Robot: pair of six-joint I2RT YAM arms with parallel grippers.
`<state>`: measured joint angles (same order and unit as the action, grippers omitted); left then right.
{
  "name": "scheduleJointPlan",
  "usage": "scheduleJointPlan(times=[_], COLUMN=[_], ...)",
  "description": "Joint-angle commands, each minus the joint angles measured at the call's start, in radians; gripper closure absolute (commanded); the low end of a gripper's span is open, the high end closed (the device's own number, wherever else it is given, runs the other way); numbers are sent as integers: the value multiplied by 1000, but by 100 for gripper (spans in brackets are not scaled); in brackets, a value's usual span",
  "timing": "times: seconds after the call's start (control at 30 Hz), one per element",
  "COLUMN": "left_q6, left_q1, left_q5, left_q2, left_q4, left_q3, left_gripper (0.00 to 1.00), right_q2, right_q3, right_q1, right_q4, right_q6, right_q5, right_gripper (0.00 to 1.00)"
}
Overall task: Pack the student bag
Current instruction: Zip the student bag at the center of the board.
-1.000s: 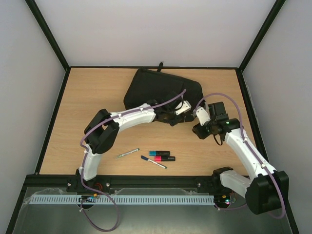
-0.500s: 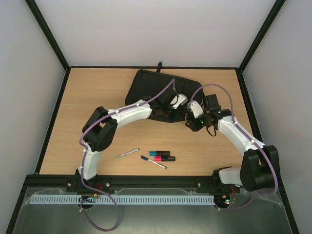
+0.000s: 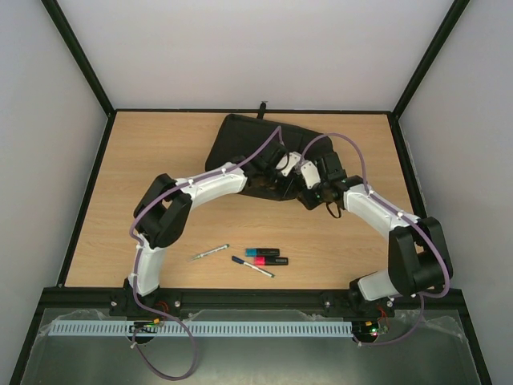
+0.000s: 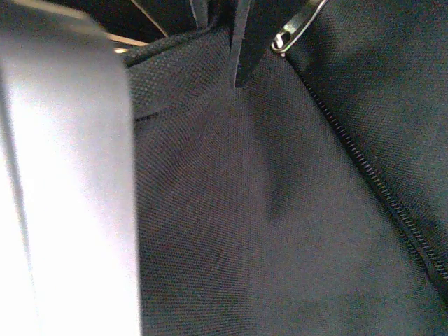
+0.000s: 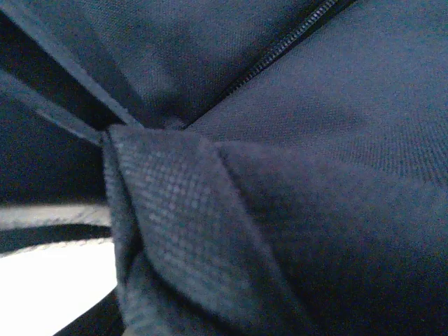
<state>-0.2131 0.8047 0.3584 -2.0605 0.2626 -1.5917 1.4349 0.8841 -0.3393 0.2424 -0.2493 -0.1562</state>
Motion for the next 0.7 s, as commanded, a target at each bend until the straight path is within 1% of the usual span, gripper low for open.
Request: scheduleJointPlan(times=[0.0, 0.1, 0.23, 0.3, 0.4, 0.43, 0.67], left_q6=[-11, -12, -12, -12, -15, -15, -8], left_q1=[13, 10, 4, 0, -8, -9, -10], left_q5=[97, 104, 96, 94, 90, 86, 73], left_q2=[84, 90, 95, 97, 96, 96, 101], left_q4=[-81, -84, -87, -87, -85, -83, -73], left_q3=[-3, -1, 6, 8, 9, 10, 12], left_gripper=[98, 98, 98, 98, 98, 98, 98], right_q2=[14, 4, -43, -75, -121, -134, -202], right_q3=[16, -2, -22, -26, -27, -29, -39], right_q1=[-28, -32, -30, -30, -25, -21, 24], right_q4=[-102, -137, -168, -163, -124, -107, -21], right_q6=[43, 50, 54, 45, 26, 23, -11], right_q5=[96, 136, 209, 234, 222, 218, 208], right_gripper=[62, 69, 84, 91, 97, 99, 99])
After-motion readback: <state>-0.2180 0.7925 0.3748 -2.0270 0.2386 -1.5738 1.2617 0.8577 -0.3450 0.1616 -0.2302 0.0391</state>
